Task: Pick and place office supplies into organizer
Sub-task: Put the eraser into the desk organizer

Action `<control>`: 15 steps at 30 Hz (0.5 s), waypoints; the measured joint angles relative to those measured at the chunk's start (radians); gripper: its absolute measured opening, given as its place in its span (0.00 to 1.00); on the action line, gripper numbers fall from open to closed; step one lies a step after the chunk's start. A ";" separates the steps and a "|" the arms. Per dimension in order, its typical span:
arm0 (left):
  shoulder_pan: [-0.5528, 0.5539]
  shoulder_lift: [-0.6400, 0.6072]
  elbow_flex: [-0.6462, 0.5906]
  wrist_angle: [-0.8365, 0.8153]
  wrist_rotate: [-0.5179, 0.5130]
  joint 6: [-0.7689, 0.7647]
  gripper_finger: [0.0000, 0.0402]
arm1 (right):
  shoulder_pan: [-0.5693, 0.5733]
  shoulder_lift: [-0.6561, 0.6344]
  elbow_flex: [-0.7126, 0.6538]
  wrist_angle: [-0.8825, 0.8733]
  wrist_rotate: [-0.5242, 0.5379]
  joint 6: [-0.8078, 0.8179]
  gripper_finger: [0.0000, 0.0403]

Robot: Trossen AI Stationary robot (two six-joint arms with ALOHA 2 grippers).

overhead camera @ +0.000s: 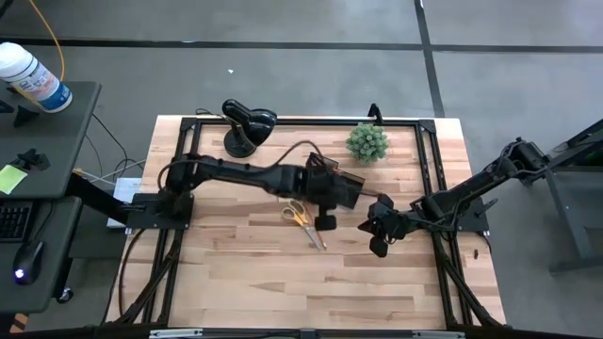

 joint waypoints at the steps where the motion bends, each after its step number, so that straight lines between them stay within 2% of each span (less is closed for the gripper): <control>1: 0.012 0.000 0.000 0.020 0.032 0.054 0.01 | 0.000 0.000 0.000 0.005 0.000 0.000 0.01; 4: 0.050 0.000 0.000 0.018 0.129 0.163 0.01 | 0.000 0.000 0.000 0.013 0.000 0.004 0.01; 7: 0.080 0.000 -0.009 0.000 0.177 0.245 0.01 | 0.001 0.000 0.000 0.016 0.017 0.026 0.02; 15: 0.147 0.010 -0.067 -0.024 0.130 0.339 0.00 | 0.001 0.000 0.000 0.022 0.023 0.026 0.01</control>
